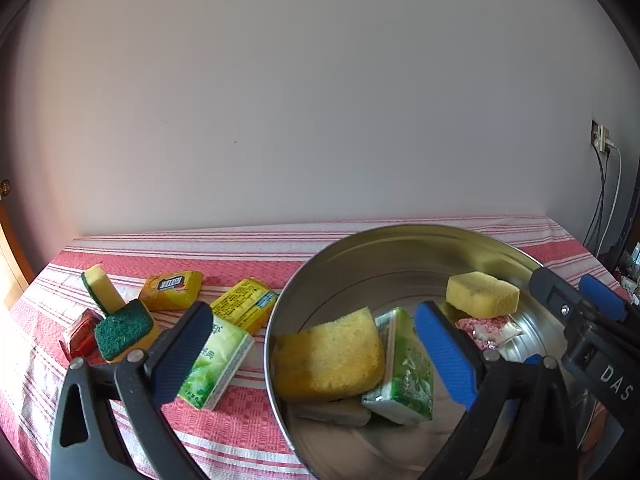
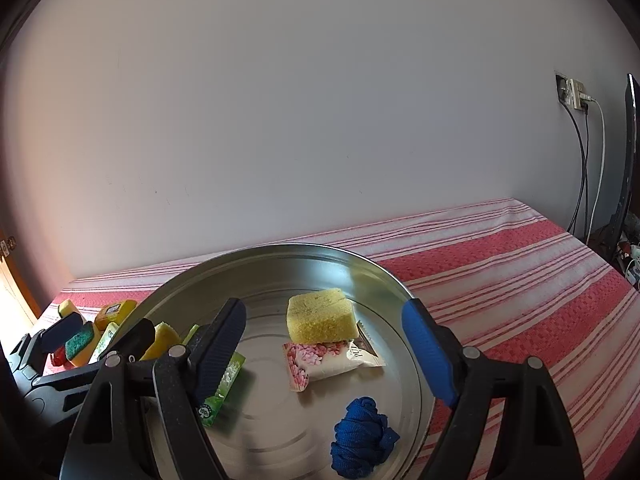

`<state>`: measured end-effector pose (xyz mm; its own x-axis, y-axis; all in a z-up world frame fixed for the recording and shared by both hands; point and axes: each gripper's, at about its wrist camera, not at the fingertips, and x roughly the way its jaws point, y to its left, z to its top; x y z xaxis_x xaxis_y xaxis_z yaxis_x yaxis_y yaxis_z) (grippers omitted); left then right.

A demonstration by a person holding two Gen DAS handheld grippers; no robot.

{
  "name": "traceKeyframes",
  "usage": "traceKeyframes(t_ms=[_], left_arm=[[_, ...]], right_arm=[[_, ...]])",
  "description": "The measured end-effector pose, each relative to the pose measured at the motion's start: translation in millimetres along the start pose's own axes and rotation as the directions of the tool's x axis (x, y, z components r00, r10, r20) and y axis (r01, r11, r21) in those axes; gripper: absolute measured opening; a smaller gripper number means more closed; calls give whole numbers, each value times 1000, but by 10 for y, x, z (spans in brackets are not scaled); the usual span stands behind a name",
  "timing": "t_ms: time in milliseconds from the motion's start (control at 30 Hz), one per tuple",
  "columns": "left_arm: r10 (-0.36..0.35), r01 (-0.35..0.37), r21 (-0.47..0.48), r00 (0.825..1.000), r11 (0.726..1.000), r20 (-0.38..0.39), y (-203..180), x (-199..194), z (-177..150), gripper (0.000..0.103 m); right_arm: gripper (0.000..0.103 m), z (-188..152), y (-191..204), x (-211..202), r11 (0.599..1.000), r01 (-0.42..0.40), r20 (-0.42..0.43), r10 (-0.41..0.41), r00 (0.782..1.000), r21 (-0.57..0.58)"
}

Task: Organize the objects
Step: 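Open both tools to drop the yellow sponges into the tin, then move both tools back toward the remaining objects on the bedspread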

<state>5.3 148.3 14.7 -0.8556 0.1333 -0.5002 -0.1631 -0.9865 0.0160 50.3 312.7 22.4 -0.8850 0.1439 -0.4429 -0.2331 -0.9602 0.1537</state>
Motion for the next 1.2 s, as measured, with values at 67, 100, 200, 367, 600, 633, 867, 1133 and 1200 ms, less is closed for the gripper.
traceKeyframes(t_ms=[67, 100, 200, 367, 600, 633, 867, 1133, 1200], left_arm=[[3, -3, -7, 1000, 1000, 4, 22, -5, -8, 102], [7, -7, -9, 1000, 1000, 6, 32, -7, -10, 102], [23, -23, -8, 1000, 1000, 17, 59, -24, -18, 102], [38, -37, -13, 999, 999, 40, 132, -79, -33, 102], [58, -57, -7, 997, 998, 58, 291, -121, -99, 102], [62, -62, -5, 996, 998, 62, 321, -128, -109, 102], [93, -92, -21, 993, 996, 75, 609, -183, -163, 102], [113, -111, -53, 992, 992, 49, 944, -184, -224, 102], [116, -114, -61, 992, 992, 38, 1025, -174, -239, 102]], right_arm=[[82, -4, -23, -4, 1000, 10, 16, -10, 1000, 6], [82, -6, -33, -11, 1000, 13, 23, -13, 1000, 12], [82, -24, -62, -33, 999, 17, 41, -19, 999, 36], [82, -34, -79, -178, 998, 24, 113, -31, 993, 63], [82, -86, 70, -383, 998, 58, 241, -61, 969, 22], [83, -98, 98, -399, 998, 67, 252, -69, 965, 16], [86, -150, 300, -438, 992, 116, 277, -97, 956, -52], [86, -203, 488, -414, 992, 110, 234, -92, 968, -64], [86, -224, 544, -409, 993, 102, 222, -86, 971, -65]])
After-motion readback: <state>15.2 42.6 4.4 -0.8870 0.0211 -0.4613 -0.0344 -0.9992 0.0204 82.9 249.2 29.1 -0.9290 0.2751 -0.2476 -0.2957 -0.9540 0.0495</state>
